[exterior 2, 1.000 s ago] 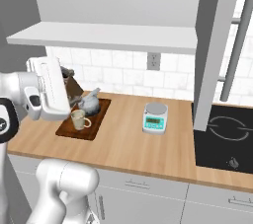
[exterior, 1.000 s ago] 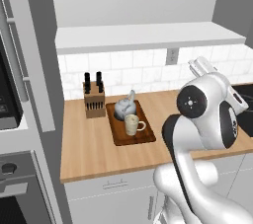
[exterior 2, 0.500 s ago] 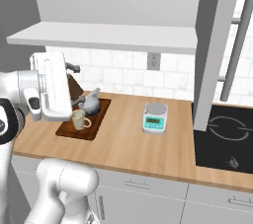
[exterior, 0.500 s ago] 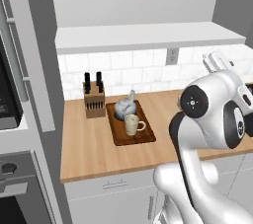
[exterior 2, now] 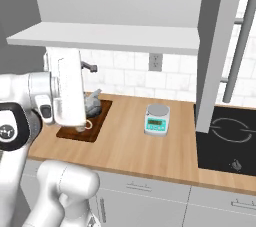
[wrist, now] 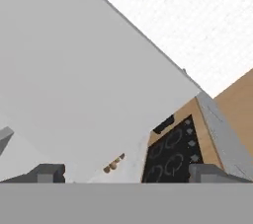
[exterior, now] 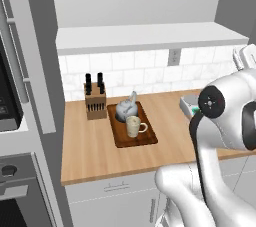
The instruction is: Pick the kettle from the counter and place it on the tray. Then pick the mug from the cabinet and place it on the tray. Then close the cabinet doors.
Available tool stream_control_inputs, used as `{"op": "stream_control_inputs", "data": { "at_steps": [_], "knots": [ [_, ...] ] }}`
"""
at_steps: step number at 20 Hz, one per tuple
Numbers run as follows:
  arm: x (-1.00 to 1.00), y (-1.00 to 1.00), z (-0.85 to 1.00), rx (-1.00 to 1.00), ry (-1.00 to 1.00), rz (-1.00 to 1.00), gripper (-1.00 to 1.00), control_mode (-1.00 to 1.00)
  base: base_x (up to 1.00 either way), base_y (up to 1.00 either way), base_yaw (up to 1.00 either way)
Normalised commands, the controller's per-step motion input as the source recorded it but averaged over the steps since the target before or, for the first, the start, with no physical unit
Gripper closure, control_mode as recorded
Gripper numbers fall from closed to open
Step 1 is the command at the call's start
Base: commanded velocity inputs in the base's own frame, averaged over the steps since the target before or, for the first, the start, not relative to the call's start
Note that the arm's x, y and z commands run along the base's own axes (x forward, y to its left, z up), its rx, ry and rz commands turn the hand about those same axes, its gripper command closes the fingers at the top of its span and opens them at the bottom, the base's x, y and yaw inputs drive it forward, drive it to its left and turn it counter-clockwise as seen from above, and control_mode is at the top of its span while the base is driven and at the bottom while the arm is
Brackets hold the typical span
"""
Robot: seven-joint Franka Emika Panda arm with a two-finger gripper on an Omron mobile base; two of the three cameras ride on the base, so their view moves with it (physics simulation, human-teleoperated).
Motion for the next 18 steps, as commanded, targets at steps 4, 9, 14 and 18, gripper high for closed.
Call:
{"op": "stream_control_inputs", "data": {
  "at_steps": [4,9,14,18],
  "knots": [
    [-0.47,-0.71,0.25,0.06,-0.2,0.0,-1.0,-1.0,0.0,0.0,0.0],
    [-0.5,-0.75,0.33,0.09,-0.17,-0.01,-1.0,-1.0,0.0,0.0,0.0],
    [-0.3,-0.89,0.19,0.14,-0.01,-0.14,-1.0,-1.0,0.0,0.0,0.0],
    [-0.51,-0.71,0.22,0.14,-0.15,-0.01,-1.0,-1.0,0.0,0.0,0.0]
  ]
}}
